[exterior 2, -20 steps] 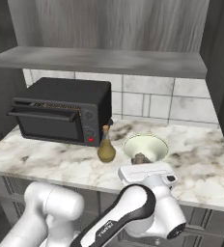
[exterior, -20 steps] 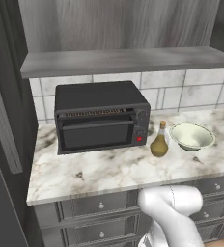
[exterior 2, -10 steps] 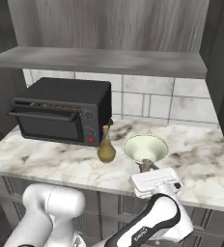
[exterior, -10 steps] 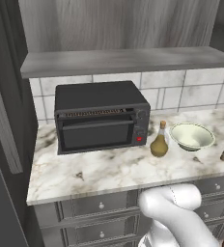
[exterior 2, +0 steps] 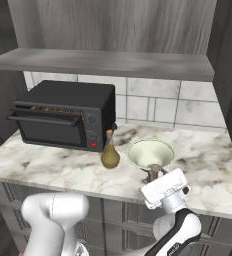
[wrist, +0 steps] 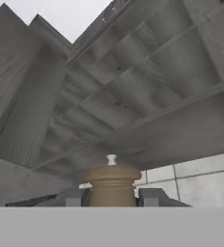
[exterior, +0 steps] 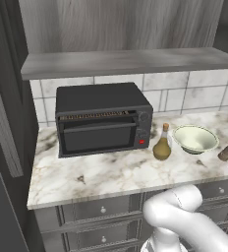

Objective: Retrieve the bottle and the shaker from the cabinet and place them next to the mixing bowl on the counter. Then add garlic from the fridge to the mixing bowl.

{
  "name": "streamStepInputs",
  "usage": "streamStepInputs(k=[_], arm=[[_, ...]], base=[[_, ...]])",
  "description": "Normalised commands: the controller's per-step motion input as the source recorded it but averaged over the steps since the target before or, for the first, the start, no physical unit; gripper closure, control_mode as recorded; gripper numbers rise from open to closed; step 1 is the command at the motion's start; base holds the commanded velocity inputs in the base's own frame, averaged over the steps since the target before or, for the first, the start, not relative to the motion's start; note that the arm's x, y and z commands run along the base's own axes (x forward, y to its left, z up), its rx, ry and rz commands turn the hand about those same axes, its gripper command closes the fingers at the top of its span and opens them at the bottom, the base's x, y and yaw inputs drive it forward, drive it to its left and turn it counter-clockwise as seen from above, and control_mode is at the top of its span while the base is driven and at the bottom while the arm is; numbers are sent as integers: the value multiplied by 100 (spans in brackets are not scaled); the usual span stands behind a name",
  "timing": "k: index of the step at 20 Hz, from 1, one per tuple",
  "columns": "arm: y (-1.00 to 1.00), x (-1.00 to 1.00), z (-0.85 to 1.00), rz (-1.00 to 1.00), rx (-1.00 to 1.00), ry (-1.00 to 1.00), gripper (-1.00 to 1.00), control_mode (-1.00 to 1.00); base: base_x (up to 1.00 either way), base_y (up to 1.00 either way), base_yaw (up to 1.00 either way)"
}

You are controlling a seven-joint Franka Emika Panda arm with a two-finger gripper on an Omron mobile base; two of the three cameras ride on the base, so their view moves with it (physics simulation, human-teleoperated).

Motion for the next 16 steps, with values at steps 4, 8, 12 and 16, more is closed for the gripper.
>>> streamStepInputs(k=[4, 8, 12, 16], arm=[[-52, 13, -21, -4, -8, -9, 100, -100], [-15, 37, -12, -13, -13, 0, 100, -100], [0, 64, -27, -7, -1, 0, 100, -100], [-4, 64, -38, 0, 6, 13, 100, -100]], base=[[0, 0, 0], [0, 0, 0], [0, 0, 0], [0, 0, 0]])
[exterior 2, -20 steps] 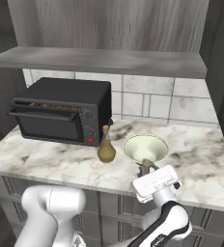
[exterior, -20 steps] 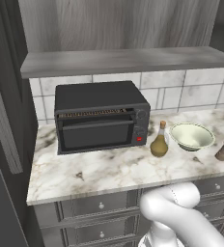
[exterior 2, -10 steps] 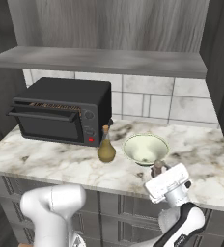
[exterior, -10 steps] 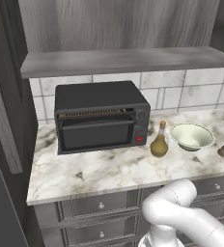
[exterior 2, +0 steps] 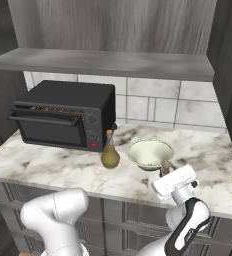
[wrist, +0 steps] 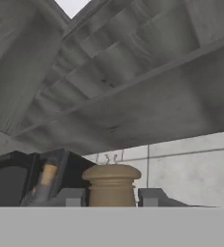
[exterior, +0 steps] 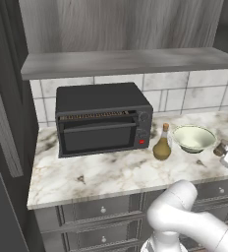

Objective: Retrieve the bottle and the shaker from the cabinet and place them next to the mixing bowl on the counter. Then add garlic from the fridge to the mixing bowl.

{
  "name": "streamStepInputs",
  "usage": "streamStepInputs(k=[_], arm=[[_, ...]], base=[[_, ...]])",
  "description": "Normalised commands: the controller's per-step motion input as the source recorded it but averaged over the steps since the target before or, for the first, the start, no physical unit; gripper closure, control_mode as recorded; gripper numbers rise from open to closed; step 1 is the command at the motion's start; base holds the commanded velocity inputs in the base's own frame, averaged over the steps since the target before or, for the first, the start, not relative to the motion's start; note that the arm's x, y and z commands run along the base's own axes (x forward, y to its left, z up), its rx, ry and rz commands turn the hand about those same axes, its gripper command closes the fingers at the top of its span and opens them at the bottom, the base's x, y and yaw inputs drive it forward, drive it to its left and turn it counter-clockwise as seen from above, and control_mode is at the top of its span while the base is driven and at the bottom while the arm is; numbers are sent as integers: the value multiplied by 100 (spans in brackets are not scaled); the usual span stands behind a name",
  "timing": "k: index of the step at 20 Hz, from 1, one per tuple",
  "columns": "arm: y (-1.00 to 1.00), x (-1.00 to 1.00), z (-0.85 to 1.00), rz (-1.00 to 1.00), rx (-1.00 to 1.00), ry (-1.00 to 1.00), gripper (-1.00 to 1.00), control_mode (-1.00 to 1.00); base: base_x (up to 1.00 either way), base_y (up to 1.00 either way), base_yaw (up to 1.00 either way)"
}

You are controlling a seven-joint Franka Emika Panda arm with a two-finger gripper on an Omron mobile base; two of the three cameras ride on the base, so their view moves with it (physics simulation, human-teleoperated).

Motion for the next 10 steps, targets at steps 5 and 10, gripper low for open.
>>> streamStepInputs(k=[5, 10], arm=[[-48, 20, -44, 0, 3, 5, 100, -100], [-76, -18, -35, 0, 2, 0, 100, -100]], base=[[0, 0, 0], [0, 0, 0]])
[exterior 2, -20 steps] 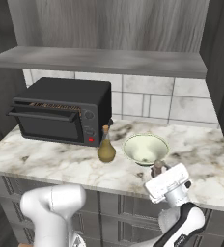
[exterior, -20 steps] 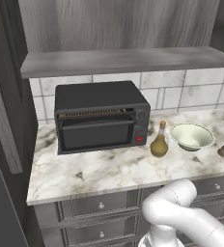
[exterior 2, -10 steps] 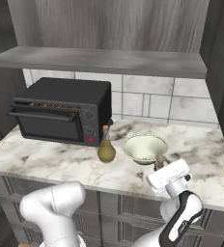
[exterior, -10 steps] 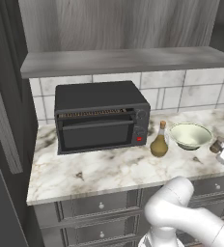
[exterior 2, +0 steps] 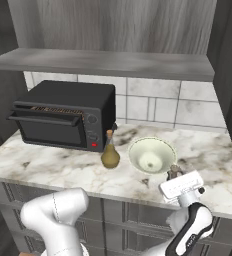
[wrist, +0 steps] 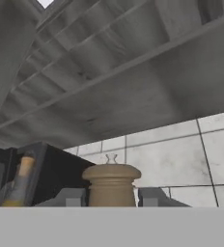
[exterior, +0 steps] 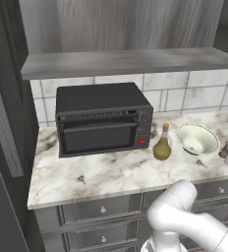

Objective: Retrieve the bottle and the shaker from the cabinet and place them next to the mixing bowl on the counter. Then add garlic from the fridge to the mixing bowl.

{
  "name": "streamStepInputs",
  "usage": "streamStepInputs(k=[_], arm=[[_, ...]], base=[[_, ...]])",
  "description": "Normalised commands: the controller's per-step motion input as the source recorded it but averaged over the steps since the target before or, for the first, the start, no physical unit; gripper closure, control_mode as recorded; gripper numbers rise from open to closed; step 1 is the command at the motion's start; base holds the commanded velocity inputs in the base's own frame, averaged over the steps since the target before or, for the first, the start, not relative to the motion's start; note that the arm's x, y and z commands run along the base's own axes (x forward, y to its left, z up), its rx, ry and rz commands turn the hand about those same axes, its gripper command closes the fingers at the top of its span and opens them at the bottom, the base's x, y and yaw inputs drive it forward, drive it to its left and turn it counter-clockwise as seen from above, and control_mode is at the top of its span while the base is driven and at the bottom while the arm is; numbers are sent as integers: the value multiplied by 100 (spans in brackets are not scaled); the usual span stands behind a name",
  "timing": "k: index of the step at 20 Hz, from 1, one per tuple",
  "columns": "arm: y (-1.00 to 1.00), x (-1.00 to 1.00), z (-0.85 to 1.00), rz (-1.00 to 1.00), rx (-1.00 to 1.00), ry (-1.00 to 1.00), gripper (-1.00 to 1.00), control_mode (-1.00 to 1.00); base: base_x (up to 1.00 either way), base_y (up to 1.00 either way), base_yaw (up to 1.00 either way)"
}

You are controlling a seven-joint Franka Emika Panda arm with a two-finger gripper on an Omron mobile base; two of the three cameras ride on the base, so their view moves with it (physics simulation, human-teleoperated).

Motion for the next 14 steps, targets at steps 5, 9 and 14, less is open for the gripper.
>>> streamStepInputs(k=[5, 9, 14], arm=[[-54, -3, -70, 0, 0, 5, -100, -100], [-36, 8, -100, 0, 0, 18, -100, -100], [-29, -4, -88, 0, 0, 12, -100, -100]], base=[[0, 0, 0], [0, 0, 0], [0, 0, 0]])
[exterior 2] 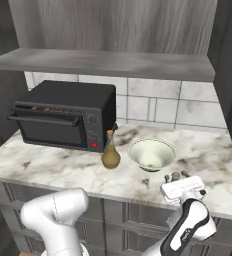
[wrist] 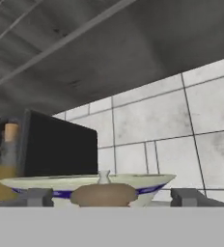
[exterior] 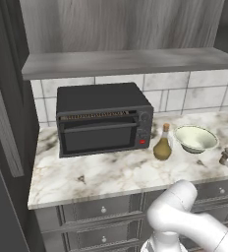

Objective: Retrieve the bottle and the shaker from the cabinet and place them next to the mixing bowl on the counter. Then add garlic from the fridge to the mixing bowl.

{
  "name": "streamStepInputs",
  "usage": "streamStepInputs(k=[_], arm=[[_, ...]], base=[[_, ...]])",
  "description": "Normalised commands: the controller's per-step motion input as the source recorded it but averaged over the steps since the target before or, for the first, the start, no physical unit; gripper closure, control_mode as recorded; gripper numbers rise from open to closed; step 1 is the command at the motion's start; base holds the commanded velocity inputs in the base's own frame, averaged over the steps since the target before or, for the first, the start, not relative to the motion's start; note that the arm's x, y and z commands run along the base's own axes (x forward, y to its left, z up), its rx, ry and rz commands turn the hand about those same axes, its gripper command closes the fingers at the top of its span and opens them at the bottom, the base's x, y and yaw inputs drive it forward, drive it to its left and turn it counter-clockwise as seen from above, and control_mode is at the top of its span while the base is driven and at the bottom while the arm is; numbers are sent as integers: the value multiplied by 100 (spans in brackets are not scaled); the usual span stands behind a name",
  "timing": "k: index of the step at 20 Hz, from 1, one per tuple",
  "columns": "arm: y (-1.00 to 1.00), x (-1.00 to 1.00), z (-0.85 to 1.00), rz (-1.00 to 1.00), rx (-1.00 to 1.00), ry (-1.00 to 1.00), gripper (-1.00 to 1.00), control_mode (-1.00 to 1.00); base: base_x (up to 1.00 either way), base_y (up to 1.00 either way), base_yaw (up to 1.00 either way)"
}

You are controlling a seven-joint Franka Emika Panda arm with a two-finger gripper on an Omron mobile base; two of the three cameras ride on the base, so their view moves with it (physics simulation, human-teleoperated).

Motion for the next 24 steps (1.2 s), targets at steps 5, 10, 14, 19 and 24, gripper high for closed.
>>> streamStepInputs(k=[5, 10, 14, 19, 24], arm=[[-22, -97, 31, 0, -2, -24, -100, -100], [47, -73, 89, -17, -35, -20, -100, -100], [86, -37, 84, -5, -81, 0, -100, -100], [54, -59, 51, 0, -90, 0, -100, -100], [97, -45, 46, -3, -97, 3, -100, -100]], base=[[0, 0, 0], [0, 0, 0], [0, 0, 0], [0, 0, 0], [0, 0, 0]])
